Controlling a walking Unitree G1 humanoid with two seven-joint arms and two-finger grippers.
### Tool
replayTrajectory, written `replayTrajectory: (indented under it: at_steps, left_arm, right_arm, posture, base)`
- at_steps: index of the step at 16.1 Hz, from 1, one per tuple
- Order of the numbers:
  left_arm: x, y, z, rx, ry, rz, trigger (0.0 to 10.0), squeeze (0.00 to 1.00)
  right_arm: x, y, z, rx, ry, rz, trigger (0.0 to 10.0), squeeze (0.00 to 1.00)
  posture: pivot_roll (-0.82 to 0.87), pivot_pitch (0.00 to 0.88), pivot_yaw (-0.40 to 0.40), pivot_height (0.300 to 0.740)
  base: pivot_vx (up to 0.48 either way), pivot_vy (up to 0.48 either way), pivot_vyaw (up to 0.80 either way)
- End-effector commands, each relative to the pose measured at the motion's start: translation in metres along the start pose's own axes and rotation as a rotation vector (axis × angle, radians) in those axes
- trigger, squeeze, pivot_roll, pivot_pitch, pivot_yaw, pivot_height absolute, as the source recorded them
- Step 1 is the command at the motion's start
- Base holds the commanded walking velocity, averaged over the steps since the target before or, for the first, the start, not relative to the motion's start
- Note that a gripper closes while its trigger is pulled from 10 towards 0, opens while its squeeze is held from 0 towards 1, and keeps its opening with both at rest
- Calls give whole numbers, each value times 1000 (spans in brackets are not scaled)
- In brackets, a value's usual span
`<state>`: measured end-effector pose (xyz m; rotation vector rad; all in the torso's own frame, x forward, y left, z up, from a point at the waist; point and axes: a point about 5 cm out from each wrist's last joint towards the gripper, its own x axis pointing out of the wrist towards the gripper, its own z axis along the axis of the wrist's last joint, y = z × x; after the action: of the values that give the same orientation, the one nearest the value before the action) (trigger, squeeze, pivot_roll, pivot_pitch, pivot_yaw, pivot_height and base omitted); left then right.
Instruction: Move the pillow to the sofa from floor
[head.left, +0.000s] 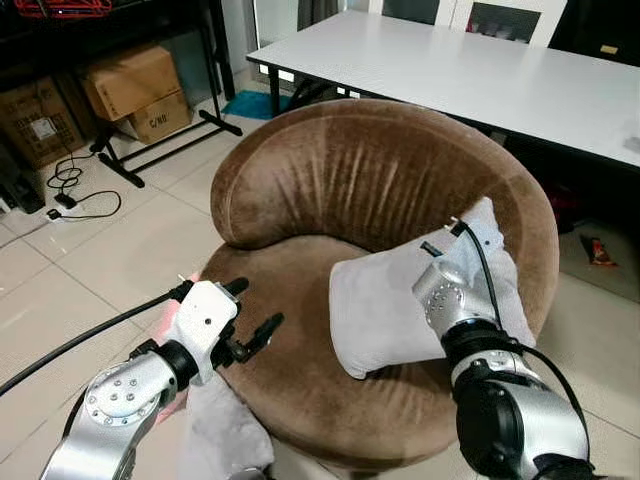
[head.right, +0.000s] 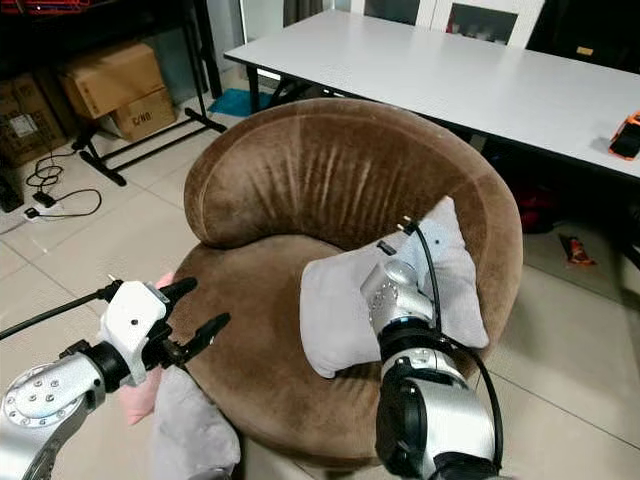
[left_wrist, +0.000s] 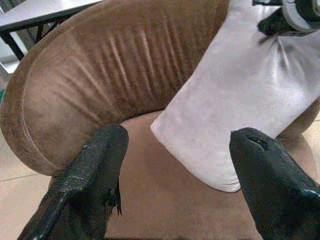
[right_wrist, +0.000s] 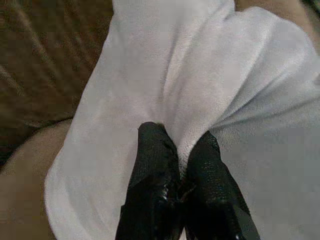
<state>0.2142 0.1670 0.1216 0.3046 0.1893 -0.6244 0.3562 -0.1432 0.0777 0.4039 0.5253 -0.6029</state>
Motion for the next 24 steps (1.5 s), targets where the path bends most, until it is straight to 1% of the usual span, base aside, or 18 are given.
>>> replayTrajectory:
  at_steps: [1,3,4,5,6,8,9,10,11,12,14,16,17,18,20,21,22,24]
  left_arm:
    - [-1,-1,4,8,-6,-12,10000,0]
    - [-1,-1,4,9,-6,-12,10000,0]
    - [-1,-1,4,10,-6,-12,10000,0]
    - [0,0,4,13,-7,-12,10000,0]
    - [1,0,5,14,-8,-11,10000,0]
    - [5,0,6,17,-13,-8,10000,0]
    - [5,1,6,17,-15,-7,10000,0]
    - [8,2,6,21,-24,-3,10000,0]
    - [10,4,7,23,-34,6,10000,0]
    - [12,4,8,24,-44,17,10000,0]
    - [17,8,11,13,-74,85,10000,0]
    - [21,11,12,-24,-95,182,10000,0]
    - [24,10,10,-59,-99,257,10000,0]
    - [24,8,7,-77,-88,295,10000,0]
    - [22,7,3,-86,-80,329,10000,0]
    - [19,6,1,-89,-77,355,10000,0]
    - [17,6,-2,-89,-71,369,10000,0]
    - [16,5,-3,-89,-69,377,10000,0]
  right_arm:
    - [-4,13,5,23,-9,65,10000,0]
    - [-7,23,6,21,-13,145,10000,0]
    - [-11,32,9,-11,-36,217,10000,122]
    - [-14,39,12,-54,-71,246,10000,463]
    - [-13,38,13,-62,-81,215,10000,1000]
    - [-8,32,17,21,-65,186,10000,1000]
    - [-8,31,20,36,-75,200,10000,1000]
    - [-11,37,31,36,-155,317,10000,1000]
    - [-13,40,37,61,-176,414,10000,1000]
    - [-14,39,41,69,-207,426,10000,1000]
    - [-16,30,51,28,-308,439,10000,1000]
    - [-27,18,57,-37,-431,527,10000,1000]
    - [-47,1,50,-151,-482,655,10000,1000]
    - [-63,-13,37,-226,-481,738,10000,0]
    - [-73,-32,20,-280,-455,739,10000,0]
    - [-77,-46,6,-321,-424,716,10000,0]
    - [-80,-58,-1,-340,-404,680,10000,0]
    - [-85,-63,-1,-343,-385,662,10000,0]
  posture:
    - [96,0,-21,740]
    - [95,0,-22,740]
    - [93,0,-21,740]
    - [92,0,-22,740]
    - [90,0,-22,740]
    - [85,0,-22,740]
    - [82,0,-20,740]
    - [75,0,-19,740]
    - [73,0,-20,740]
    - [70,0,-22,740]
    - [66,0,-28,740]
    - [59,0,-38,740]
    - [47,0,-40,740]
    - [38,0,-39,740]
    - [27,0,-40,740]
    - [23,0,-42,740]
    - [17,0,-41,740]
    - [11,0,-40,740]
  base:
    - [0,0,0]
    - [0,0,0]
    - [0,0,0]
    - [0,0,0]
    - [0,0,0]
    - [0,0,0]
    - [0,0,0]
    - [0,0,0]
    - [0,0,0]
    - [0,0,0]
    - [0,0,0]
    - [0,0,0]
    - [0,0,0]
    - [0,0,0]
    - [0,0,0]
    - [0,0,0]
    - [0,0,0]
    - [0,0,0]
